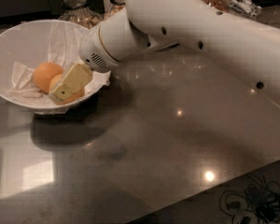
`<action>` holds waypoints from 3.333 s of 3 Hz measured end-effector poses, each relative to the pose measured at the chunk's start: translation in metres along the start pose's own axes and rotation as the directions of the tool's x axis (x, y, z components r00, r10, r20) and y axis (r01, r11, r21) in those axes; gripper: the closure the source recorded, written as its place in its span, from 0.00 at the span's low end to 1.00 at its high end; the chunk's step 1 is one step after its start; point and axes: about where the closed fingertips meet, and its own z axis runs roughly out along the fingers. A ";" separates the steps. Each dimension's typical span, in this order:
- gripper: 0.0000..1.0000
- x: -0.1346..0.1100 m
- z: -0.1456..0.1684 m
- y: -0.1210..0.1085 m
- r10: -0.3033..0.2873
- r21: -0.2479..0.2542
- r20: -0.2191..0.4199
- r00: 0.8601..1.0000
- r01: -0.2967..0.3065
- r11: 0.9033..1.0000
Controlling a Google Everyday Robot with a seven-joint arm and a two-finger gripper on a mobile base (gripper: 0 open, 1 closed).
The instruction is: Pick orange from white bowl
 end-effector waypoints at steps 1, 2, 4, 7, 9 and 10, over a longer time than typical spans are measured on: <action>0.04 0.000 0.011 0.005 0.006 -0.027 0.008 1.000 -0.006 1.000; 0.03 0.002 0.021 0.008 0.005 -0.048 0.001 1.000 -0.005 0.999; 0.01 0.015 0.013 -0.009 -0.027 -0.022 -0.045 0.999 0.026 0.999; 0.05 0.024 0.010 -0.016 -0.039 -0.004 -0.043 0.998 0.038 0.999; 0.10 0.025 0.011 -0.017 -0.038 -0.001 -0.031 0.999 0.038 0.999; 0.14 0.019 0.010 -0.021 -0.055 0.006 -0.030 0.998 0.055 0.998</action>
Offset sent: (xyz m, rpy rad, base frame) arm 0.0006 0.0224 -0.0258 -0.0020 0.0519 0.0495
